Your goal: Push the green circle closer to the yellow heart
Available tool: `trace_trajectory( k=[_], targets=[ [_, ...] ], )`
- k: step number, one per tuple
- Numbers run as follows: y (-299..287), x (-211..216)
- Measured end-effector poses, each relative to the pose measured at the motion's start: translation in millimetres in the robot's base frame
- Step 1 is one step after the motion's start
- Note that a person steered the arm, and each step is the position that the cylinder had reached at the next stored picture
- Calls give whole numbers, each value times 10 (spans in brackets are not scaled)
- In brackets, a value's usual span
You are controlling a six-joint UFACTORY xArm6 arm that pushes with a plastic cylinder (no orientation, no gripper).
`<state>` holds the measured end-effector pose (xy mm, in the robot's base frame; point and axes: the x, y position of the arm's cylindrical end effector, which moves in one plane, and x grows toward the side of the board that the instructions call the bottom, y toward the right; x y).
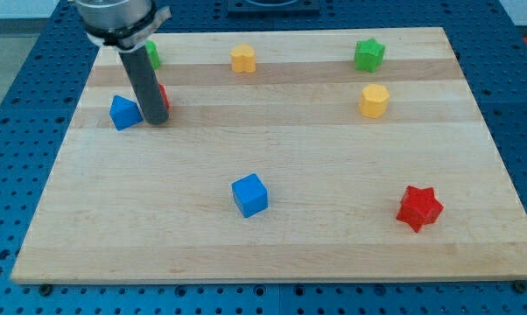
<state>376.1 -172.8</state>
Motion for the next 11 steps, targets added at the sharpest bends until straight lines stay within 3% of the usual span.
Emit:
trace_trajectory(
  k=[1, 2, 4, 5, 6, 7, 8, 9, 11],
  targets=[
    [8, -410],
    [118, -547],
    [607, -1422],
    [19, -1751],
    [-249, -1833],
    [-807, -1654],
    [-770, -1169],
    [-137, -1129],
    [-42, -1483]
  ],
)
